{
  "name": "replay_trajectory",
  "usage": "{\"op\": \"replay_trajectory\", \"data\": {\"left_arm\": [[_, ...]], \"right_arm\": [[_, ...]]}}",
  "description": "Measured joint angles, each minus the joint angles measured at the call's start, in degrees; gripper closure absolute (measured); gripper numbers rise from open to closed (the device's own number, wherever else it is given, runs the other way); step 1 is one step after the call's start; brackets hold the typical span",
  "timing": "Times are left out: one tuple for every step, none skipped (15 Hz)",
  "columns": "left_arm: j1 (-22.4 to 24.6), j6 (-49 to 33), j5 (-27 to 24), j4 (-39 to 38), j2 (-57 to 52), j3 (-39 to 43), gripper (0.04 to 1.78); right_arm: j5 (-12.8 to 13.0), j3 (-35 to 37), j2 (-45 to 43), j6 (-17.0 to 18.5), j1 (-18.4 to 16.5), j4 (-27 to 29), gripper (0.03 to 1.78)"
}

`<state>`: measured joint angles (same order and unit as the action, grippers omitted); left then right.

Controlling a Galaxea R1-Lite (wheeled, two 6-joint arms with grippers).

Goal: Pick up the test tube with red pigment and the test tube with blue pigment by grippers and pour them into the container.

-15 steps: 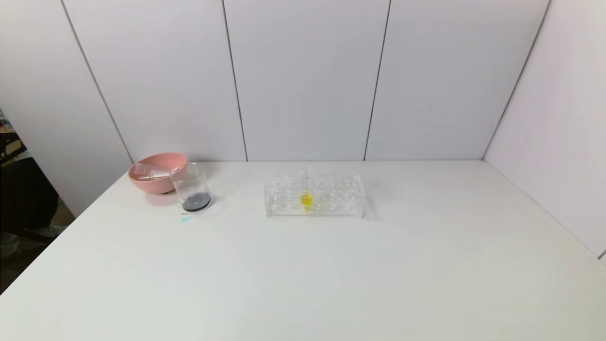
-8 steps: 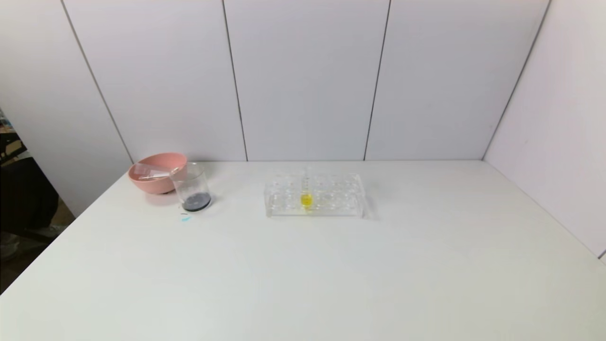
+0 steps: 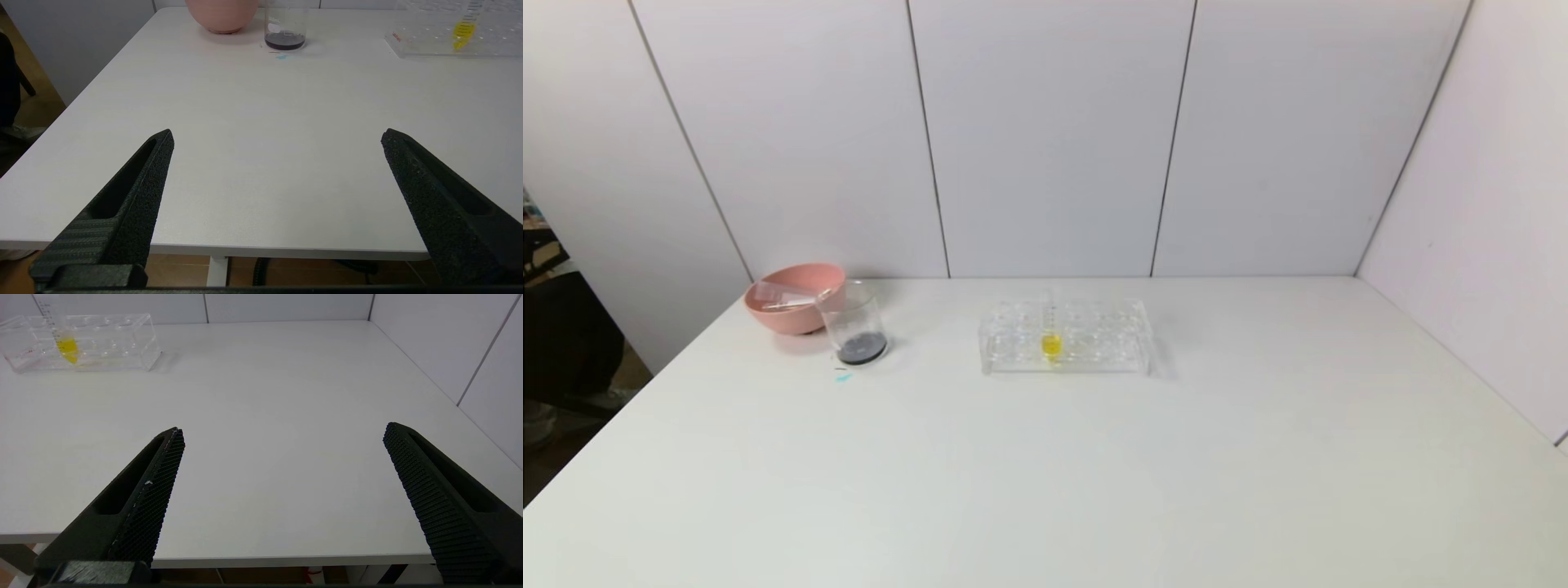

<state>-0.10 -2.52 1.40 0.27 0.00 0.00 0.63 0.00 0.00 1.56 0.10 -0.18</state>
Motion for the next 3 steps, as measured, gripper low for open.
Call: {"op": "replay_trajectory", "data": {"left_arm": [[0.00,-0.04,-0.02,0.00,0.00,0.00,0.04],[0.00,0.00,0.00,0.00,0.00,0.00,0.04],[0.00,-0.01,-0.02,0.00,0.00,0.00,0.04]], "right_arm": [[-0.23,0.00,0.00,-0.55,0.00,0.13,0.04],[-0.23,0.00,0.00,-0.38,0.00,0.16,0.04],[0.11,0.00,0.00,0.44,-0.05,0.09,0.04]]}}
